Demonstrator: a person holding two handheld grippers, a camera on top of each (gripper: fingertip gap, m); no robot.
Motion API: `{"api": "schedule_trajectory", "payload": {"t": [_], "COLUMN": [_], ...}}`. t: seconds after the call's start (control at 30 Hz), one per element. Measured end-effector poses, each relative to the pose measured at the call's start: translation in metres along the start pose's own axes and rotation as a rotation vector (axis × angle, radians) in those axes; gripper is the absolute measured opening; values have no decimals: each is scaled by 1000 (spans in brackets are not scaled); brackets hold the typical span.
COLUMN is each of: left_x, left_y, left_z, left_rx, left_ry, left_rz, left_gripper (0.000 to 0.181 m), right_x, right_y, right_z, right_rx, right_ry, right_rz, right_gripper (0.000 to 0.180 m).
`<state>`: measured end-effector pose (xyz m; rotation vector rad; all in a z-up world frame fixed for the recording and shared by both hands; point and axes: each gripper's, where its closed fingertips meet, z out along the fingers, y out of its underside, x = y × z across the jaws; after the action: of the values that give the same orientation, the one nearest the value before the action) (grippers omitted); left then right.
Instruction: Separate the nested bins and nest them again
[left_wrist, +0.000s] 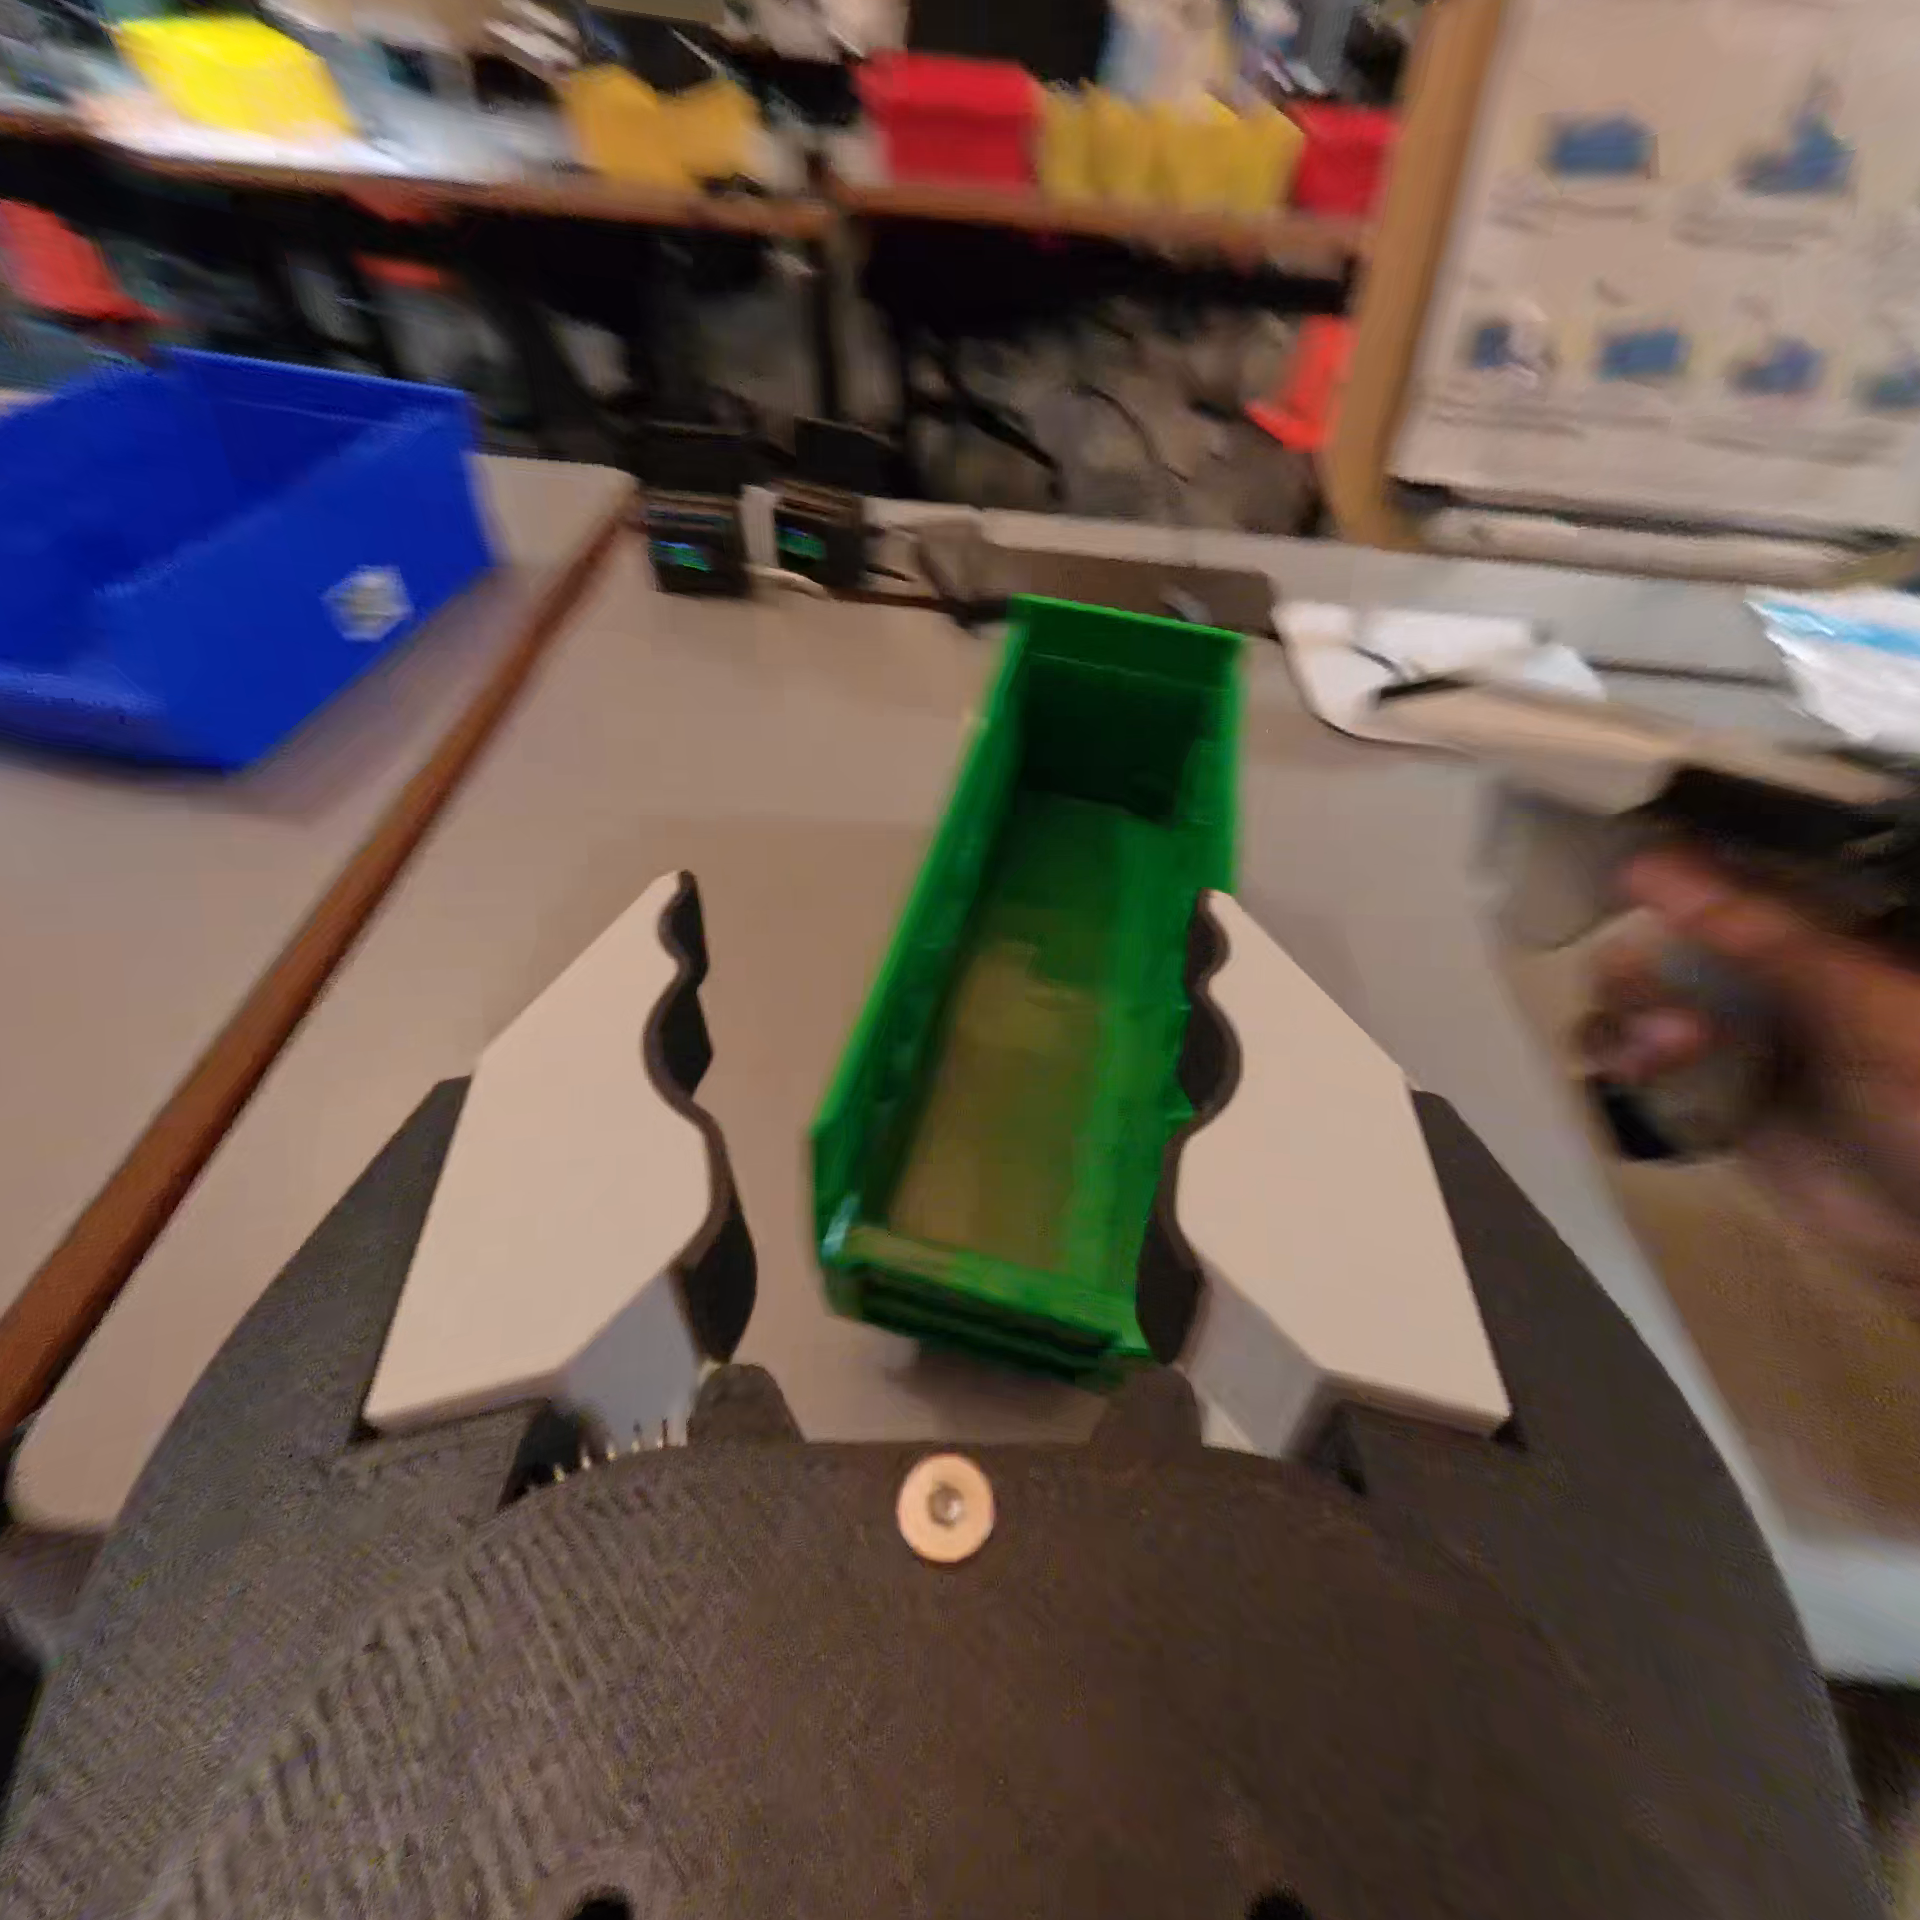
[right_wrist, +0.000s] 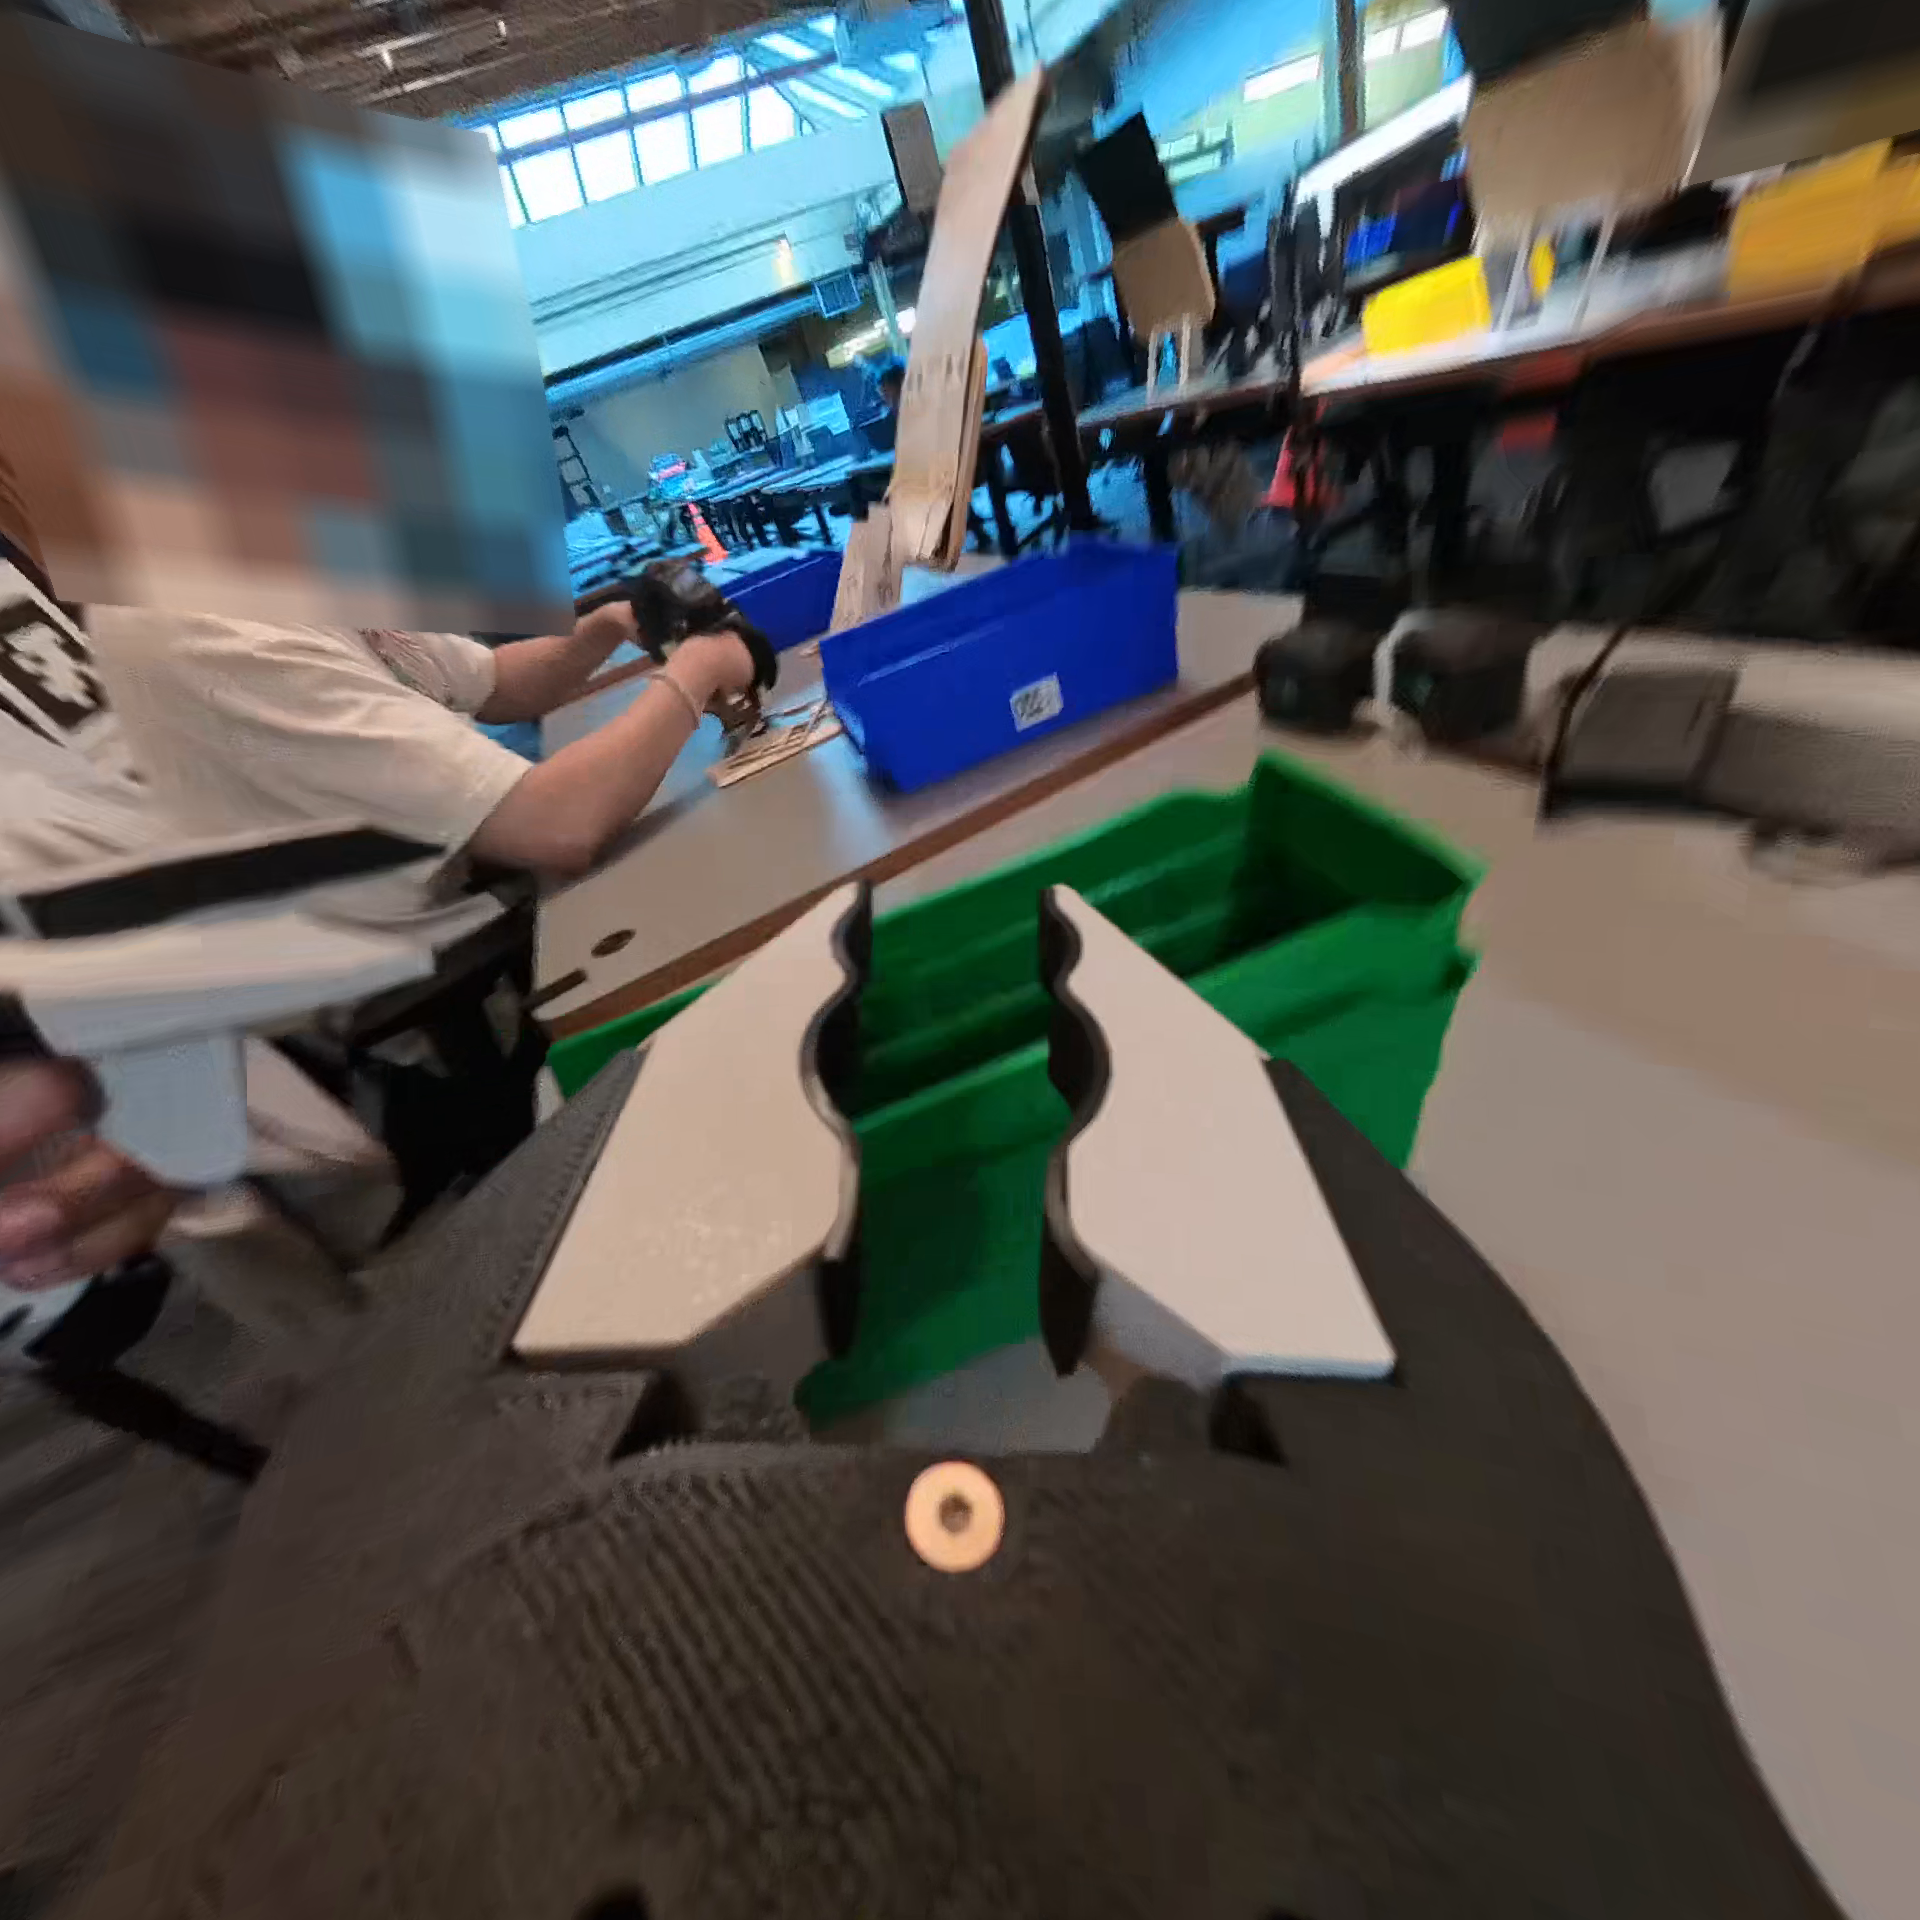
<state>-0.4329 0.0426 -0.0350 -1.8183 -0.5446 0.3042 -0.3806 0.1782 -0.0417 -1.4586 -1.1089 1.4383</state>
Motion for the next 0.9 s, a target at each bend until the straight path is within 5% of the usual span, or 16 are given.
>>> {"api": "schedule_trajectory", "payload": {"t": [0.17, 0.3, 0.43, 0.63, 0.9], "left_x": [-13, 27, 33, 23, 13], "left_y": [80, 130, 142, 158, 166], "left_z": [-8, -4, 12, 33, 28], "left_rx": [10, -71, -109, -195, -191], "left_ry": [48, 267, 273, 124, 131], "left_rz": [-84, -96, -4, 159, 18], "left_gripper": [129, 136, 149, 151, 147], "right_x": [-36, -77, -108, -110, -112], "right_y": [-58, -16, 54, 112, 119], "right_z": [19, 26, 6, -1, 2], "right_rx": [-135, -431, -684, -876, -900], "right_ry": [-140, -348, -531, -580, -703], "right_rz": [-262, -542, -650, -850, -904], "right_gripper": [64, 69, 72, 65, 16]}}
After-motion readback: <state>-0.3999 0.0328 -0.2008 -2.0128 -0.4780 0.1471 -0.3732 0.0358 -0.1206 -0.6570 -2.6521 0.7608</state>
